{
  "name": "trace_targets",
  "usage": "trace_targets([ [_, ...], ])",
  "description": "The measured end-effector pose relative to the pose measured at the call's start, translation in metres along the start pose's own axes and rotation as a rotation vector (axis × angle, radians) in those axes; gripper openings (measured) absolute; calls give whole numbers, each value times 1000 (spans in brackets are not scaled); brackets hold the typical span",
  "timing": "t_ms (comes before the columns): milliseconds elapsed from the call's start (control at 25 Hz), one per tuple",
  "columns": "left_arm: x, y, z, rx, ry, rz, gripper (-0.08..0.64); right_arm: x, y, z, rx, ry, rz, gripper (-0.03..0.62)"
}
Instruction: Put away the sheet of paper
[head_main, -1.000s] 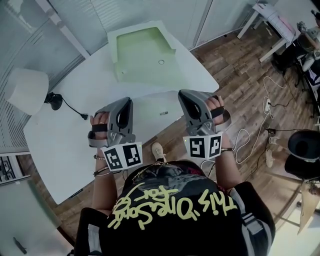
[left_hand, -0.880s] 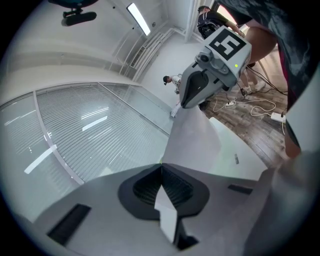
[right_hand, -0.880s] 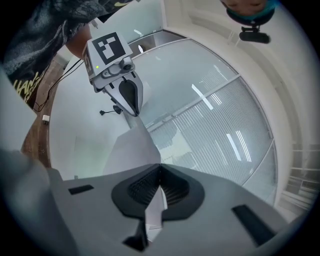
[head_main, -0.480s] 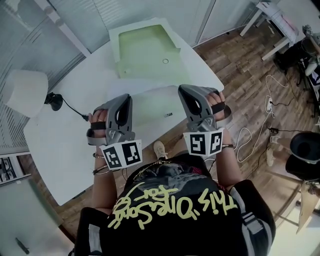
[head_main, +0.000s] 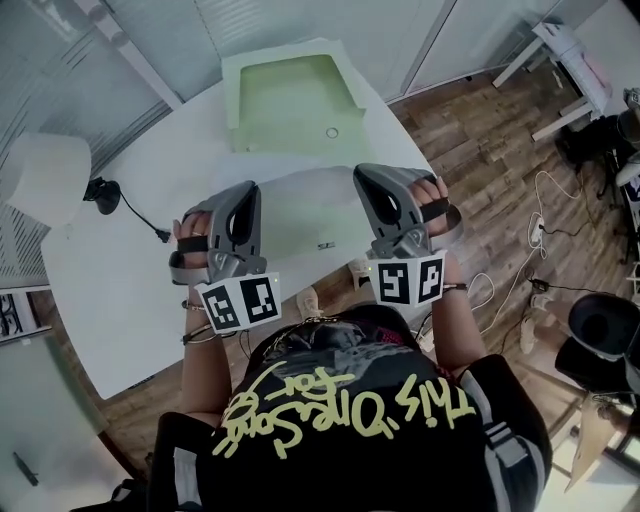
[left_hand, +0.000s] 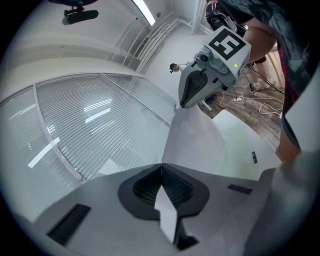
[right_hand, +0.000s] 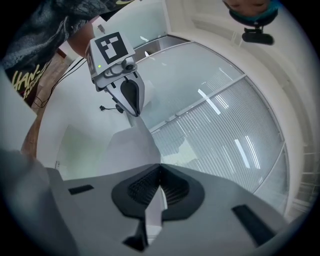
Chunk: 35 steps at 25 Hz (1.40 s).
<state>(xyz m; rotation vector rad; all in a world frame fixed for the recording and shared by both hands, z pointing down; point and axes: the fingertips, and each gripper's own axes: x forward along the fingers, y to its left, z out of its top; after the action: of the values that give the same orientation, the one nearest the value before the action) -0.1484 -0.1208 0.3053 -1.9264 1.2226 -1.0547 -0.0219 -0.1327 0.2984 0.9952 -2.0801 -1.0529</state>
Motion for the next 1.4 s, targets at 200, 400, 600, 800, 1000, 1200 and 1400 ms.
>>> trace_targets([
  [200, 21, 9, 8, -16, 27, 27, 6, 18, -20, -13, -32, -38, 17, 8],
  [400, 41, 17, 10, -25, 51, 51, 6, 40, -36, -23, -60, -73, 25, 8],
  [600, 56, 21, 6, -28, 72, 68, 6, 60, -42, -30, -77, -93, 34, 8],
  [800, 64, 21, 0, -29, 95, 64, 6, 73, -43, -34, -75, -105, 46, 8],
  [1000, 76, 21, -2, -29, 99, 59, 6, 84, -46, -40, -81, -109, 47, 8],
  [1200, 80, 21, -6, -40, 104, 60, 6, 90, -46, -40, -79, -111, 53, 8],
  [1400, 82, 9, -11, -57, 124, 31, 6, 89, -37, -46, -61, -105, 75, 8],
])
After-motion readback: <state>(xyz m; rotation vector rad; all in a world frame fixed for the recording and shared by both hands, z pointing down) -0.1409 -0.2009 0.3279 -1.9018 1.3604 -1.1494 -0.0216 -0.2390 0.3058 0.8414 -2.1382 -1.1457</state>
